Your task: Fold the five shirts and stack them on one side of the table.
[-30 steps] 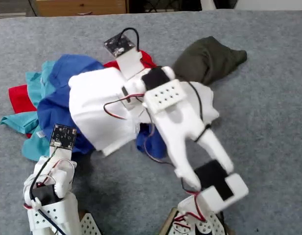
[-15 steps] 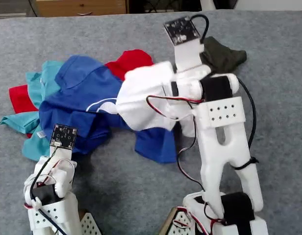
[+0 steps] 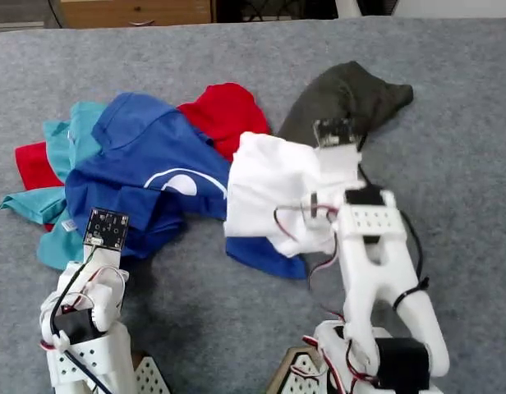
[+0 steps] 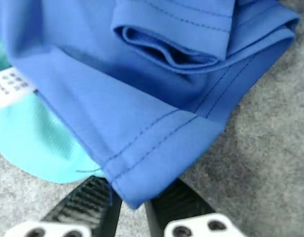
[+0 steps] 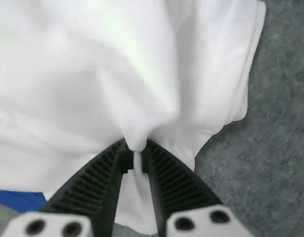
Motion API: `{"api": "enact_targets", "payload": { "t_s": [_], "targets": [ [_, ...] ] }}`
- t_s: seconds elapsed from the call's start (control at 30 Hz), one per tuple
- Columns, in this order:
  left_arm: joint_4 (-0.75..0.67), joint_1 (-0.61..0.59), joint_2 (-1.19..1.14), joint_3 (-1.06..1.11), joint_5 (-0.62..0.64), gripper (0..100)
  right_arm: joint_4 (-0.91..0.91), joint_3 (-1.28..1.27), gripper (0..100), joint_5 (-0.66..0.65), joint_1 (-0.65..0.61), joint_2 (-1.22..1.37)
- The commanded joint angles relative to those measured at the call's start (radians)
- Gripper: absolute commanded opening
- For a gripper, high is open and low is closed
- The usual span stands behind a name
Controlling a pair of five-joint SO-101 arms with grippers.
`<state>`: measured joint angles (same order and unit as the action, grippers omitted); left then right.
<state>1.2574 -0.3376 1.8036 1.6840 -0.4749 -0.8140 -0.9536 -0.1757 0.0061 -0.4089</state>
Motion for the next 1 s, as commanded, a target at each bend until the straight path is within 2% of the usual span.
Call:
{"api": "enact_targets", "payload": {
  "t_s": [0.0, 0.1, 0.3, 0.5, 0.67, 0.83, 0.97],
  "targets": [
    [-0.011, -0.002, 0.006, 0.015, -0.006, 3, 0.138, -0.108, 1.8, -0.018, 0.02, -0.045],
    [-0.011, -0.002, 0.006, 0.015, -0.006, 3, 0.279, -0.197, 1.5, -0.025, 0.049, -0.058],
    [-0.011, -0.002, 0.006, 0.015, -0.006, 3, 0.302, -0.199, 1.5, -0.015, 0.238, -0.091],
    [-0.011, -0.002, 0.006, 0.015, -0.006, 3, 0.347, -0.197, 1.8, 0.152, 0.385, -0.09],
    [-0.011, -0.002, 0.006, 0.015, -0.006, 3, 0.351, -0.199, 1.5, 0.163, 0.408, -0.09],
    [-0.011, -0.002, 0.006, 0.015, -0.006, 3, 0.353, -0.191, 1.8, 0.258, 0.483, -0.088],
    [-0.011, -0.002, 0.006, 0.015, -0.006, 3, 0.353, -0.189, 1.8, 0.265, 0.496, -0.088]
  ]
}}
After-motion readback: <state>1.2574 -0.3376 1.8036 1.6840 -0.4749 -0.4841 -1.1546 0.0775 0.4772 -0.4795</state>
